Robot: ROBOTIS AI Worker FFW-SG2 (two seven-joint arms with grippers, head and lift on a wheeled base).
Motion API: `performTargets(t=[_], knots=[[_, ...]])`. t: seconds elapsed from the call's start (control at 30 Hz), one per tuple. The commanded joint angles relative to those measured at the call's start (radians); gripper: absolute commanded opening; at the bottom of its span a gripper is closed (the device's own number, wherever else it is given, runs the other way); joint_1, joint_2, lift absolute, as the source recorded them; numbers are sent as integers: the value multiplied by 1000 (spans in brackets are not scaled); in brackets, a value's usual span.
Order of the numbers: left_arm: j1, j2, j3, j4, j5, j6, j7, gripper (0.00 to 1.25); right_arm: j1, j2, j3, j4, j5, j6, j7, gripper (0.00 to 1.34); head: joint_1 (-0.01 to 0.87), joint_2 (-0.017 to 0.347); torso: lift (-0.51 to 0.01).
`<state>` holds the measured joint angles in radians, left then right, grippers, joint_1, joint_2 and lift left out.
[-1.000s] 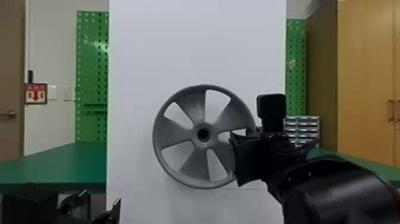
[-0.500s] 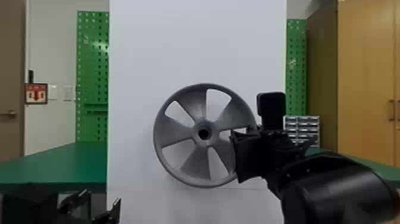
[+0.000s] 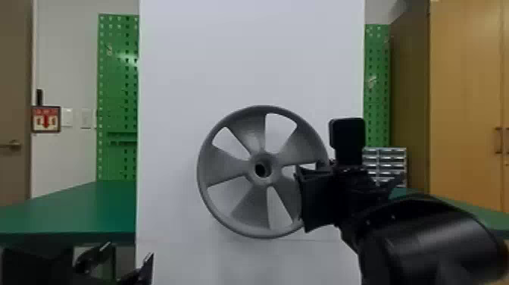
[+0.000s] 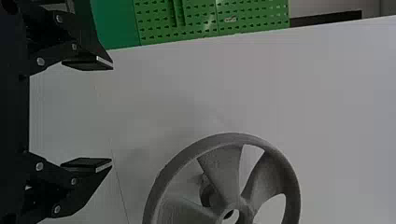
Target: Hold the wheel and insert it
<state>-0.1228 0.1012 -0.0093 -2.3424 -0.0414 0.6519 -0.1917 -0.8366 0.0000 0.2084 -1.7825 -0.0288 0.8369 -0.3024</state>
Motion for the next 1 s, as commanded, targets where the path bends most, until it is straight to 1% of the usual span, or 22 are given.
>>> performTargets(t=[0.0, 0.23, 0.43, 0.7, 0.83, 0.97], knots=[[-1, 0, 0, 0, 2, 0, 0, 739, 4, 1, -1, 9, -3, -22, 0, 153, 0, 0, -499], [0, 0, 3, 0, 2, 0, 0, 739, 13, -2, 20, 40, -14, -76, 0, 153, 0, 0, -499], [-1, 0, 3, 0, 2, 0, 0, 739, 14, -2, 11, 51, -20, -79, 0, 153, 0, 0, -499], [-3, 0, 3, 0, 2, -1, 0, 739, 19, -6, 5, 81, -19, -147, 2, 153, 0, 0, -499], [-3, 0, 2, 0, 2, -1, 0, 739, 16, -9, 5, 112, -8, -176, 31, 153, 0, 0, -499], [-3, 0, 3, 0, 2, -1, 0, 739, 21, -9, 5, 132, 3, -223, 39, 153, 0, 0, -499]])
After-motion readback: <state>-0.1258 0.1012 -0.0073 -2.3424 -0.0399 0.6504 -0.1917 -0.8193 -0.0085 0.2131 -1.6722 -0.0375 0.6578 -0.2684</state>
